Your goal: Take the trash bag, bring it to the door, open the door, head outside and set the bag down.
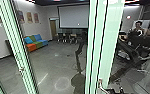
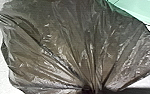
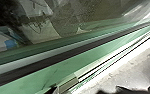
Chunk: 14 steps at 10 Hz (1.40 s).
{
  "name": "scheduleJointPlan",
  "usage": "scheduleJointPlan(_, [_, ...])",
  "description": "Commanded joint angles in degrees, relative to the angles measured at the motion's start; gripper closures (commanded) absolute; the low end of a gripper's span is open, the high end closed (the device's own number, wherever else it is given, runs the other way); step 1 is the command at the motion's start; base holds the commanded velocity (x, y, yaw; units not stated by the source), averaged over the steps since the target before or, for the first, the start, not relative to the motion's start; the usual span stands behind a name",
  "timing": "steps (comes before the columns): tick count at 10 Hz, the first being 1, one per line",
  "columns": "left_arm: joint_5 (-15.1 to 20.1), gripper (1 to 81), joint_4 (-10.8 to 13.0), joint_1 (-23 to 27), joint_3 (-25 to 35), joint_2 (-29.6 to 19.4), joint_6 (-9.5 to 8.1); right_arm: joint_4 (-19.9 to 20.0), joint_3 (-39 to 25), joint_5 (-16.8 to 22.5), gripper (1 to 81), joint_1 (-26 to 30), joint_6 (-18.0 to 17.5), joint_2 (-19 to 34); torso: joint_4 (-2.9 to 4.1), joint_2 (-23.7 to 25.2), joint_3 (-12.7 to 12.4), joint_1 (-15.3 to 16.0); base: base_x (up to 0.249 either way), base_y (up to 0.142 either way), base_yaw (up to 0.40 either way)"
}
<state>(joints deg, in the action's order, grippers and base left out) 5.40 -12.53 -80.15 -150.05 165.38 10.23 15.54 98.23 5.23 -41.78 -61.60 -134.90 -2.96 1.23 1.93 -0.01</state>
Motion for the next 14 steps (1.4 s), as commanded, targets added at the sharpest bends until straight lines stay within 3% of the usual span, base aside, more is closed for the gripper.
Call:
scheduleJointPlan(1, [3.39, 81.1, -0.56, 3.64, -0.07, -0.92, 0.06, -2.79, -1.83, 7.16, 1.0, 2.97, -0.28, -3.21, 0.00, 0.00, 0.00, 0.01, 0.000, 0.000, 0.000])
scheduleJointPlan(8, [3.30, 81.1, -0.57, 3.55, -0.07, -0.75, 0.06, -12.02, 0.28, 6.99, 1.0, 2.09, -0.28, -4.61, 0.00, 0.00, 0.00, 0.01, 0.000, 0.000, 0.000])
scheduleJointPlan(12, [3.39, 81.1, -0.65, 3.55, -0.85, -0.75, 0.06, -19.83, 1.34, 2.44, 1.0, 0.68, -0.01, -4.88, 0.00, 0.00, 0.00, 0.01, 0.000, 0.000, 0.000])
scheduleJointPlan(14, [3.48, 81.1, -0.74, 3.55, -1.21, -0.57, -0.03, -20.29, 1.77, 0.57, 1.0, 0.33, 0.16, -5.14, 0.00, 0.00, -0.02, 0.01, 0.000, 0.000, 0.000])
